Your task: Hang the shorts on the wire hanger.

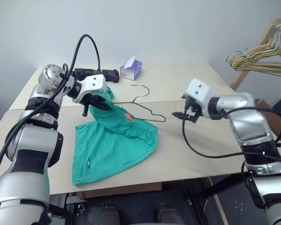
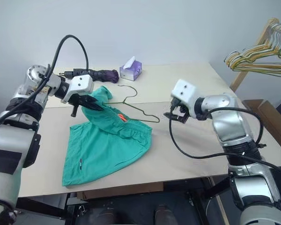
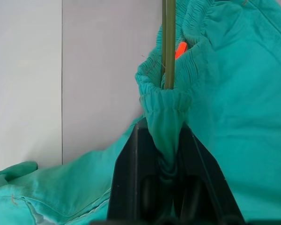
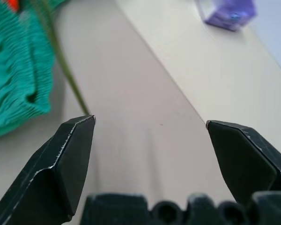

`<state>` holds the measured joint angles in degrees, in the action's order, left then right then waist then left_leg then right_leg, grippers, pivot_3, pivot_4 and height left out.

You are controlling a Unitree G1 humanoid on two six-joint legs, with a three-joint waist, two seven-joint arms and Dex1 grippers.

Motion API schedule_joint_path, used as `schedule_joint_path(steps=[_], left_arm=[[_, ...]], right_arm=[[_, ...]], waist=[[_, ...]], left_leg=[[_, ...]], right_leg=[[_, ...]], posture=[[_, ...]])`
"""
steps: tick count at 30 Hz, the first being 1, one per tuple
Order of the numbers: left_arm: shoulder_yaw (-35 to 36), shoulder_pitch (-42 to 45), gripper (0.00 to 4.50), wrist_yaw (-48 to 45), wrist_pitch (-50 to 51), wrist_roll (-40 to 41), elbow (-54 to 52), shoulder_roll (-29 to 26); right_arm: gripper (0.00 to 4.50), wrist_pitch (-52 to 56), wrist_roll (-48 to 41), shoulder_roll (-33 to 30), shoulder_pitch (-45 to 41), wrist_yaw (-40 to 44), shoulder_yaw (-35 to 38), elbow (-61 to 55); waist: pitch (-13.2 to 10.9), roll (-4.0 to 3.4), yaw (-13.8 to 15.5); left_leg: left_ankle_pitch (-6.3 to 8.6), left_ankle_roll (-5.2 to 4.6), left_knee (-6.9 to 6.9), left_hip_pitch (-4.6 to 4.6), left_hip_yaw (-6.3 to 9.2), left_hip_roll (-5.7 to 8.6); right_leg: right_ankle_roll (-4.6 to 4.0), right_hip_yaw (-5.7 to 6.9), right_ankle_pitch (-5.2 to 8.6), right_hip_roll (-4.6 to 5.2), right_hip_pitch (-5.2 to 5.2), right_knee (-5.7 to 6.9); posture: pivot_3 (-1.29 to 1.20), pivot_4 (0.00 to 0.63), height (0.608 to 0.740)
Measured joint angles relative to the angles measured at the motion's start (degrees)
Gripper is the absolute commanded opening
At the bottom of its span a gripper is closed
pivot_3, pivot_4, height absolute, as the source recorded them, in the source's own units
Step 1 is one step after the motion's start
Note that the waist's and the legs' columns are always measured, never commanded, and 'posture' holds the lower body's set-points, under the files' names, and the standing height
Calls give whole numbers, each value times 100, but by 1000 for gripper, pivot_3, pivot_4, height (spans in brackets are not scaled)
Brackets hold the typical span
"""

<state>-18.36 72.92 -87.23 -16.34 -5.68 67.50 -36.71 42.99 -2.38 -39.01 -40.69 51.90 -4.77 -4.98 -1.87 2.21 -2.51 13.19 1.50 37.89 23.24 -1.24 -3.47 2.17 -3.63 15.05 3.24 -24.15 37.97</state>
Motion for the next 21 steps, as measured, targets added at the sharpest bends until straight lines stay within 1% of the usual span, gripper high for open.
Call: schedule_joint_path(steps=[2, 4, 8, 10, 12, 16, 21], left_arm=[[63, 2, 106, 56, 0, -25, 26, -16], [126, 2, 106, 141, 2, -94, 95, -55], [272, 12, 106, 160, 4, -99, 114, -132], [340, 15, 106, 144, 6, -99, 111, -136], [409, 14, 106, 103, 14, -98, 110, -137], [507, 19, 106, 40, 21, -98, 96, -132], [567, 19, 106, -3, 37, -98, 92, -131]], right_arm=[[4224, 244, -259, -1, 302, -68, 427, -247], [4224, 354, -405, -39, 776, -112, 595, -464], [4224, 770, -646, -74, 1672, -173, 544, -694], [4224, 938, -813, -74, 1876, -160, 513, -839], [4224, 1084, -1021, 57, 1967, -184, 500, -953], [4224, 1484, -1472, 1114, 1916, -572, 483, -934], [4224, 1560, -1612, 1979, 1595, -1211, 416, -602]], waist=[[0, 0, 3], [1, 1, 4], [1, 1, 2], [1, 1, -18], [1, 1, -49], [1, 1, -121], [1, 2, -140]], left_leg=[[0, 0, 0, 0, 1, 0], [0, -1, 0, -1, 1, 1], [0, -1, 1, -2, 0, 2], [0, -1, 1, -4, 0, 2], [0, -1, 1, -8, 0, 0], [0, -1, 1, -13, 2, 0], [0, -1, 1, -7, 4, 1]], right_leg=[[0, 1, 0, 0, 3, -2], [1, 1, 0, 1, 5, -1], [1, -1, 0, 3, 3, 2], [1, -3, 0, 2, 3, 3], [0, -5, 0, -2, 6, 4], [0, -5, 0, -3, 9, 9], [0, -4, 0, 0, 7, 6]], posture=[[-30, 0, 740], [-31, 0, 740], [-35, 0, 740], [-35, 0, 740], [-34, 0, 740], [-26, 0, 740], [-10, 0, 740]])
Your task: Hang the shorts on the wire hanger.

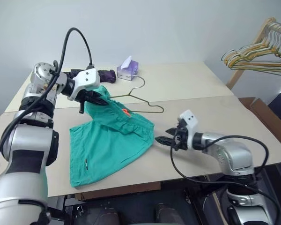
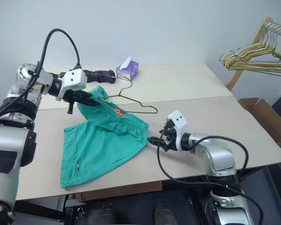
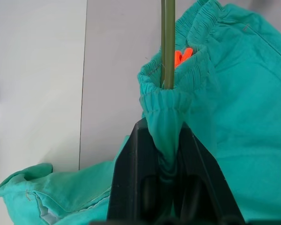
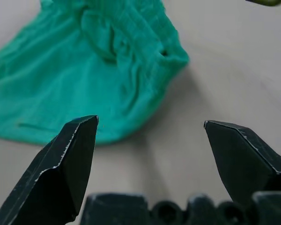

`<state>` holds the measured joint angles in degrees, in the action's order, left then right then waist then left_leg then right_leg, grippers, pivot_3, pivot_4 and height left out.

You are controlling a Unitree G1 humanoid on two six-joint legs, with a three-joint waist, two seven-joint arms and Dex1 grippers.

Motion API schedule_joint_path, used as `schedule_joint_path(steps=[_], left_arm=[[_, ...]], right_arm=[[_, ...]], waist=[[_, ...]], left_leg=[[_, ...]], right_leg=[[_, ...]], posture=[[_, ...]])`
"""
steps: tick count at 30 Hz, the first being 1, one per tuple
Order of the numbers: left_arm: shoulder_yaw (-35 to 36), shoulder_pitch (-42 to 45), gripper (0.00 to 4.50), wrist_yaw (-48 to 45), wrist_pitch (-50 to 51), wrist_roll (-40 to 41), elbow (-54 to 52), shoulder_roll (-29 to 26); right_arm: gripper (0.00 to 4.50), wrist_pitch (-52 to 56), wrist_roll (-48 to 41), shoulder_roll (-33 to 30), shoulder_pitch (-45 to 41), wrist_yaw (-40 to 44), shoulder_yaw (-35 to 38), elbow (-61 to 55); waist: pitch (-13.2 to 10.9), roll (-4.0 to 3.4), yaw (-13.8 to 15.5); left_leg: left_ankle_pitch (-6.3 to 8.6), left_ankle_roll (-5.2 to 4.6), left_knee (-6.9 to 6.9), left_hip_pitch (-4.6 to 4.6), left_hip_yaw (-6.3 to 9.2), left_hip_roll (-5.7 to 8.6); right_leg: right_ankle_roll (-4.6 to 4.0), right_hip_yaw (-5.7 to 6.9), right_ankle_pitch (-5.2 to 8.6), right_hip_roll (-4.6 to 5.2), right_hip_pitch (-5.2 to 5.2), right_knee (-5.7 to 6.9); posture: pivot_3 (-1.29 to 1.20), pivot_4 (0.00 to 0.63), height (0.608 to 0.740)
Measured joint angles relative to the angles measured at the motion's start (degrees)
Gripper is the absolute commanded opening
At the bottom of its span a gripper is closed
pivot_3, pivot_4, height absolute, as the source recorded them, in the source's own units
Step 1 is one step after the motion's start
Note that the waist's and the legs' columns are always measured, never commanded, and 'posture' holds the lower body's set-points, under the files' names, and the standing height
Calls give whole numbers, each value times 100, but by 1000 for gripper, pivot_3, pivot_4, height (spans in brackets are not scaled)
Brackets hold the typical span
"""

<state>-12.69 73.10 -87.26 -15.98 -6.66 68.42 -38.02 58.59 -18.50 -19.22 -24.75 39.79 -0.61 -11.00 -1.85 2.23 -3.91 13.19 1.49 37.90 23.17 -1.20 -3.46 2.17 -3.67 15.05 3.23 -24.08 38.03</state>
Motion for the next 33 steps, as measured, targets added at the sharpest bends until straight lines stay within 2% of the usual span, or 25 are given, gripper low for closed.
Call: schedule_joint_path(steps=[4, 14, 17, 22, 28, 33], left_arm=[[41, 0, 106, -43, 11, 1, -24, -3], [118, -1, 106, -120, 127, 2, -36, -54], [127, -21, 106, -311, 168, 48, -107, -105], [-388, -283, 106, -501, 466, 820, -755, -473], [-1018, -672, 106, -504, 831, 1842, -1530, -922], [-1109, -672, 106, -505, 883, 2003, -1690, -1013]], right_arm=[[3356, -110, 35, 556, -226, -524, -34, 653], [37, -412, 35, 732, -544, -667, -147, 1415], [37, -550, 101, 669, -545, -696, -267, 1461], [37, -815, 200, 443, -545, -814, -291, 1507], [37, -1097, 71, -98, -528, -511, -136, 1276], [37, -1302, -30, -495, -459, -263, -136, 1083]], waist=[[1, 1, -1], [1, 1, -6], [1, 1, -7], [1, 1, -7], [0, 1, 2], [1, 1, 16]], left_leg=[[0, 0, 0, 0, 3, -1], [0, 0, 0, 1, 8, 0], [0, 0, 0, 2, 8, 0], [0, 0, 0, 1, 9, -1], [0, 0, 0, 3, 13, -1], [0, 0, 0, 1, 12, 1]], right_leg=[[0, 3, 0, -1, -1, 3], [0, 4, 0, 0, 0, 4], [0, 4, 0, 0, -2, 4], [0, 4, 0, 0, -1, 5], [0, 6, 0, 0, 0, 3], [0, 6, 0, 0, 2, 1]], posture=[[-5, 0, 740], [17, 0, 740], [16, 0, 740], [21, 0, 740], [25, 0, 740], [28, 0, 740]])
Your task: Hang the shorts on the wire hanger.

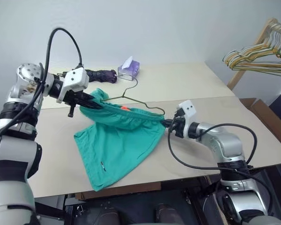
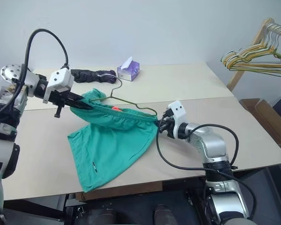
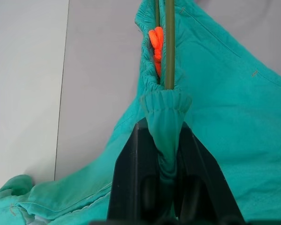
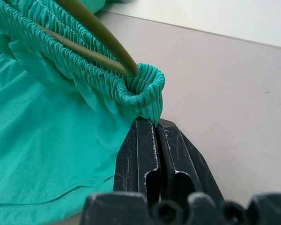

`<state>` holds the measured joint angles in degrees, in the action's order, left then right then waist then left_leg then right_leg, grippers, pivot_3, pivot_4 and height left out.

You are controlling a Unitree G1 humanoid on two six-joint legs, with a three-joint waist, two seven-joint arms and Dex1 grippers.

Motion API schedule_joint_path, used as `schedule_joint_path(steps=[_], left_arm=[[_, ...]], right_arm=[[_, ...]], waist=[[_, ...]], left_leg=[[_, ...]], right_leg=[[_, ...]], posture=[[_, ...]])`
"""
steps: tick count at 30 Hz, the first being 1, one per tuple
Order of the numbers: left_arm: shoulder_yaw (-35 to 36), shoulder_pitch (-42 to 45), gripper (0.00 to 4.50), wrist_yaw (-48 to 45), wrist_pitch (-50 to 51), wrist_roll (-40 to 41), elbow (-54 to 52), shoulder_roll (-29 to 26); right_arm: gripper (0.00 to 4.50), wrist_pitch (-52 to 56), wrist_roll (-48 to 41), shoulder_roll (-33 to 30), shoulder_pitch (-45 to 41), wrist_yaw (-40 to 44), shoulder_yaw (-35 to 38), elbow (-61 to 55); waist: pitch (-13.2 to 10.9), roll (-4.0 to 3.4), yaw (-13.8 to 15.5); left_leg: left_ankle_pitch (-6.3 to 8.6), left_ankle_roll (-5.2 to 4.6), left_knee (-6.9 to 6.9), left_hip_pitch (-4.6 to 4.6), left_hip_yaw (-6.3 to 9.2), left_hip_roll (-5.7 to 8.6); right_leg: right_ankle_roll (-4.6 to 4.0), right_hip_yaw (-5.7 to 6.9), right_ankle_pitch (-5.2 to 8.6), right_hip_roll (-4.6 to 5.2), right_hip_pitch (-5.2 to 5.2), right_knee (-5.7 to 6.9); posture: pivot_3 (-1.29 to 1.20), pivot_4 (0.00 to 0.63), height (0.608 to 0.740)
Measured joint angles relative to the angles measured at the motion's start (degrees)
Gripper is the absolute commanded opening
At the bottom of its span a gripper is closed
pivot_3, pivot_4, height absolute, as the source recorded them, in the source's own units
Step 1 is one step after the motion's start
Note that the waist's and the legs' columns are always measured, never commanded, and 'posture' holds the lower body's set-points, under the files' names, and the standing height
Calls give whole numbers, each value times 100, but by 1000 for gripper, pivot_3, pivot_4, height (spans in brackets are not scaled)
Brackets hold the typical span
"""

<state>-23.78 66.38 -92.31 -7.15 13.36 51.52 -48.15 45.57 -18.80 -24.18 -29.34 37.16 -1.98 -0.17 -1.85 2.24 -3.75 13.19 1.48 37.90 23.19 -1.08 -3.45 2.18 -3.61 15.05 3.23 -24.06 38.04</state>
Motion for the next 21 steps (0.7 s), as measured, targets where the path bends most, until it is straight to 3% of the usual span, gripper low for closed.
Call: schedule_joint_path(steps=[13, 21], left_arm=[[25, 0, 106, 0, -236, -539, 152, 55], [289, 2, 106, 190, -301, -792, 259, 354]], right_arm=[[37, -535, 24, -1113, -30, 762, -398, -604], [37, -103, 234, -1721, -1456, 1423, -987, -774]], waist=[[0, 0, 27], [-1, -1, 41]], left_leg=[[0, 0, 0, -1, -5, 0], [0, -1, 1, 0, -7, -2]], right_leg=[[0, -2, 0, 0, -1, -2], [0, -3, 0, -1, -5, 0]], posture=[[12, 0, 740], [4, 0, 740]])
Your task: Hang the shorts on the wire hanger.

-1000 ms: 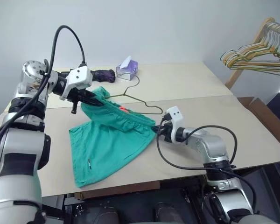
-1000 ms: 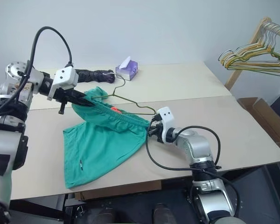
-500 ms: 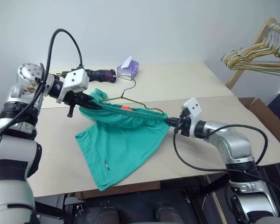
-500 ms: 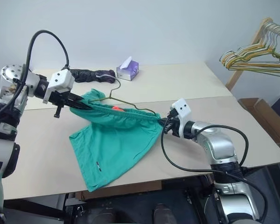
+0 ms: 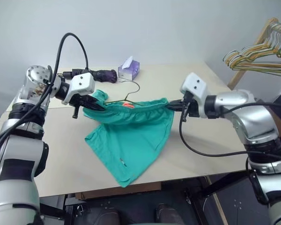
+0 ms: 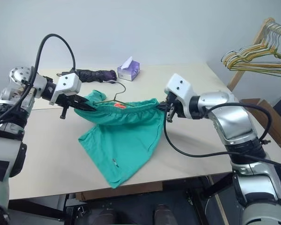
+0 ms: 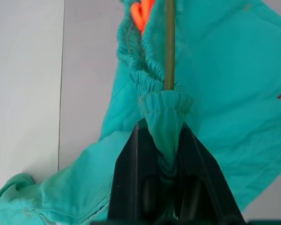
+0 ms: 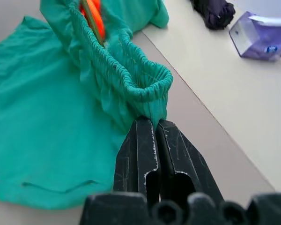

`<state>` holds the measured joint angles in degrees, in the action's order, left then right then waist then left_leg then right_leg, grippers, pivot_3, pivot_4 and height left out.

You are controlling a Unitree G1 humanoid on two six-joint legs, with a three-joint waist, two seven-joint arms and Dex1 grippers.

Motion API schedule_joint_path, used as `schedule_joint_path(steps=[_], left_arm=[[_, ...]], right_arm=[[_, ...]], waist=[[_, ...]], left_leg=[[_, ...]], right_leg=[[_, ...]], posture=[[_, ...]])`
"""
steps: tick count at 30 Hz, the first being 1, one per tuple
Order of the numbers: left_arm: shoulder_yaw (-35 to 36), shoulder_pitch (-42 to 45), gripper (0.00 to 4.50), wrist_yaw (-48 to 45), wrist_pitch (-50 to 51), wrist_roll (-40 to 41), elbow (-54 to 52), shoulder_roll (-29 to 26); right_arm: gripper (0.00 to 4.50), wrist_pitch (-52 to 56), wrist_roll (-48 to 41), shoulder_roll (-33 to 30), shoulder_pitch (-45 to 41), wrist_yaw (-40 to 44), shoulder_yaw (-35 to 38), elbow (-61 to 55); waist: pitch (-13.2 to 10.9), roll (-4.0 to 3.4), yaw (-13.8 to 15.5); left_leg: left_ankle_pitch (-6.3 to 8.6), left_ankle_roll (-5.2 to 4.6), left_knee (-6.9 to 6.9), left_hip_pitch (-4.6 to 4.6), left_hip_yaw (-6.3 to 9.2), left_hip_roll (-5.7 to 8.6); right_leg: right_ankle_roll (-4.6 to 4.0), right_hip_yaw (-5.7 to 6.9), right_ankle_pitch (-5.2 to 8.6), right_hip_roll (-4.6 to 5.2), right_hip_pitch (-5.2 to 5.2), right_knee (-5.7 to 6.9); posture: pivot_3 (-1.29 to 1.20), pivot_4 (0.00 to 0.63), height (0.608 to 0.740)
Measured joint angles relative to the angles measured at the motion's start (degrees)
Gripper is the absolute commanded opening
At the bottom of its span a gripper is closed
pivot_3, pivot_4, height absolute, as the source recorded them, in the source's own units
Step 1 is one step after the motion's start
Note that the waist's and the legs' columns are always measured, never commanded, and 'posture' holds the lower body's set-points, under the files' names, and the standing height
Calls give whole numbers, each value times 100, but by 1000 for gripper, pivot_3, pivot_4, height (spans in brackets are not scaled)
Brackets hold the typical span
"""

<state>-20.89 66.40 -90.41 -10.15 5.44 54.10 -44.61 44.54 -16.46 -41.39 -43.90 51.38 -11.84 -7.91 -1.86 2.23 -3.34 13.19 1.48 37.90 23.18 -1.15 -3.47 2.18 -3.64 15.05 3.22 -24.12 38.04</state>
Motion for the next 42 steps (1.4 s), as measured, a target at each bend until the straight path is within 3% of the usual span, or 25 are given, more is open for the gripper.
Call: schedule_joint_path(steps=[6, 17, 20, 25, 37, 42], left_arm=[[209, -1, 106, 148, -132, -91, 54, 225], [601, -81, 106, 14, -106, -130, 77, 304], [643, -84, 106, 15, -120, -216, 77, 340], [725, -88, 106, 18, -138, -313, 80, 392], [863, -103, 106, -30, -137, -437, 81, 415], [888, -123, 106, -83, -185, -434, 81, 420]], right_arm=[[37, 364, 370, -80, -1145, 565, -949, 7], [37, -363, 1118, 167, -1327, 601, -1381, 516], [725, -901, 1307, 165, -1164, 600, -1382, 492], [2253, -1255, 1390, 171, -932, 611, -1373, 487], [2253, -1047, 1480, 504, -873, 506, -1092, 1130], [2253, -992, 1038, 490, -860, 1054, -872, 1072]], waist=[[-1, -1, 6], [-1, -1, 65], [-1, -1, 80], [-1, -1, 79], [-1, -1, 80], [-1, -1, 76]], left_leg=[[0, 0, 1, 3, -2, 0], [0, 0, 3, 6, -2, 0], [0, 0, 3, 4, -2, 0], [0, 0, 4, 5, -2, 0], [0, 0, 4, 4, -2, 1], [0, 0, 4, 2, -1, 1]], right_leg=[[0, 0, 0, 1, -4, 1], [0, 2, 0, 2, -6, 1], [0, 3, 0, 2, -3, 1], [0, 3, 0, 3, -4, 1], [-1, 3, -1, 3, -2, 1], [-1, 3, -1, 2, 0, 1]], posture=[[8, 0, 740], [11, 0, 740], [9, 0, 740], [10, 0, 740], [19, 0, 740], [19, 0, 740]])
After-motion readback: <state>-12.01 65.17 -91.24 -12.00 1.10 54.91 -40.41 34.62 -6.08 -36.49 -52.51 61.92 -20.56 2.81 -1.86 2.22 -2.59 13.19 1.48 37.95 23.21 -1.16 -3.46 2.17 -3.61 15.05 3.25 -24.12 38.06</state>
